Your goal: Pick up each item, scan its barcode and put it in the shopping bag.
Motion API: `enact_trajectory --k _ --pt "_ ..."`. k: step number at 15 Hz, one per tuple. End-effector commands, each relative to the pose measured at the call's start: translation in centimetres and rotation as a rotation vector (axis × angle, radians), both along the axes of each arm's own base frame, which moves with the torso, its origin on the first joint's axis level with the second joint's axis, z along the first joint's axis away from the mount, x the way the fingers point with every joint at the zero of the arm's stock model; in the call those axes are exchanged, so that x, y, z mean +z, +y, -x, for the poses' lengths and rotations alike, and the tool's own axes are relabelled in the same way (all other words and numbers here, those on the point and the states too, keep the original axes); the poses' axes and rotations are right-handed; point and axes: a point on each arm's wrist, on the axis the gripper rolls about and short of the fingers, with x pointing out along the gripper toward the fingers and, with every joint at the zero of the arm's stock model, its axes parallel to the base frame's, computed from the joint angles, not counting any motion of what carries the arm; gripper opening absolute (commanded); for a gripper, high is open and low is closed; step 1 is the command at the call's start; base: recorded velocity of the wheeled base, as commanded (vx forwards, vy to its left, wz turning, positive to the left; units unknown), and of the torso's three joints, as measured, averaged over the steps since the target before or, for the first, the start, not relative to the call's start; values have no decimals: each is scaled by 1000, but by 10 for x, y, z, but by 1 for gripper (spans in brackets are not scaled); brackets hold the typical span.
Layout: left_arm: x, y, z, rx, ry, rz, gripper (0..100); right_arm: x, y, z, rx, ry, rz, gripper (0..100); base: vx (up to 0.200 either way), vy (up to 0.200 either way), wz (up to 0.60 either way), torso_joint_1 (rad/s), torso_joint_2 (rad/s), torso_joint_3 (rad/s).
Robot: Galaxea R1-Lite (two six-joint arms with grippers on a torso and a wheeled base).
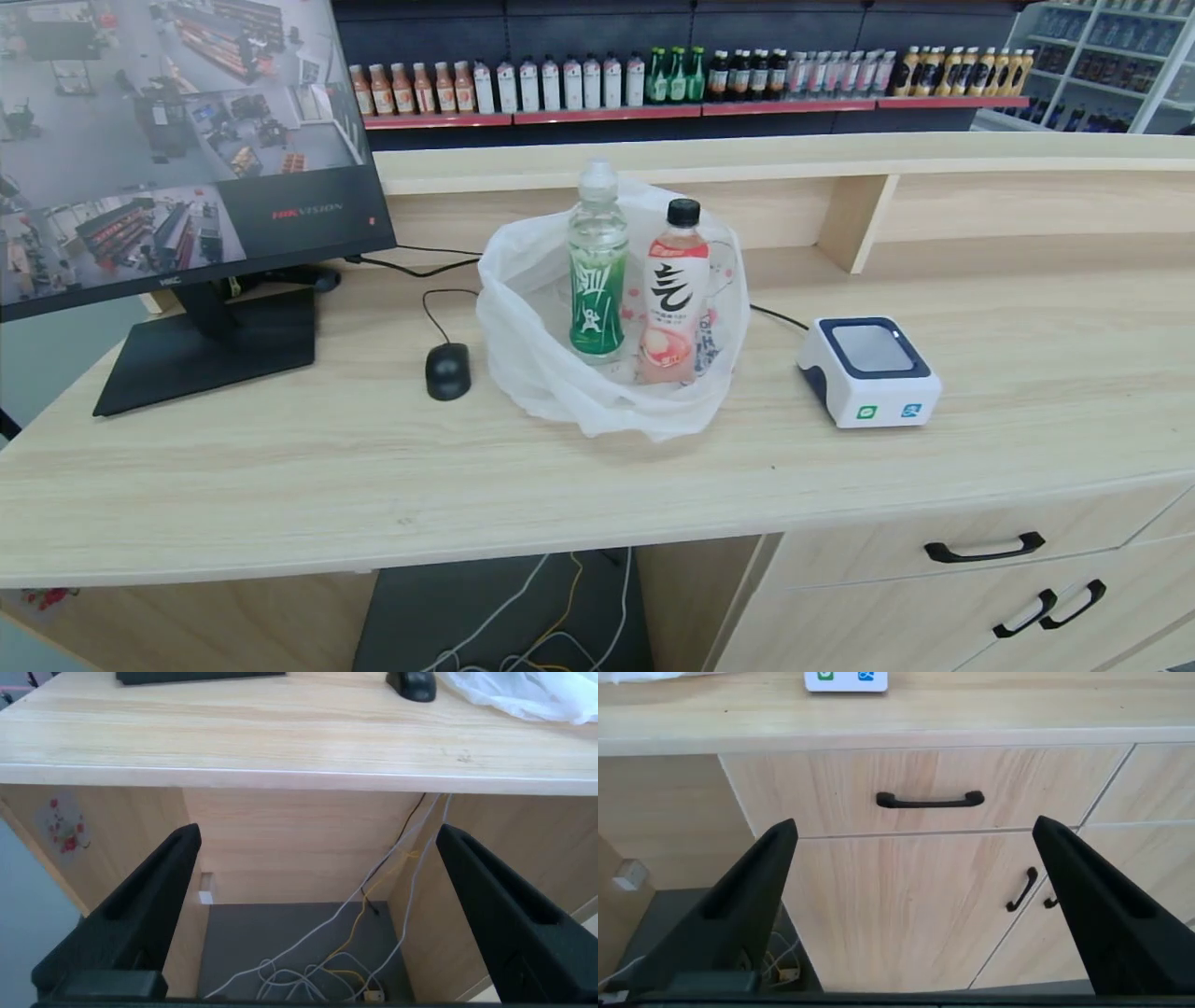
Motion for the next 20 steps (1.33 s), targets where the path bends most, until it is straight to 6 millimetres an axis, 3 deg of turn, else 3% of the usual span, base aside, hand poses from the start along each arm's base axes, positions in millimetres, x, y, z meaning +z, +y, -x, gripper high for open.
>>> enact_trajectory --k 1,20 --pt "0 0 0 0 0 0 100 0 0 0 -2 3 -1 100 0 -200 0 2 2 2" --pt "0 0 0 0 0 2 100 -5 0 -2 12 7 -35 100 0 -200 0 2 2 1"
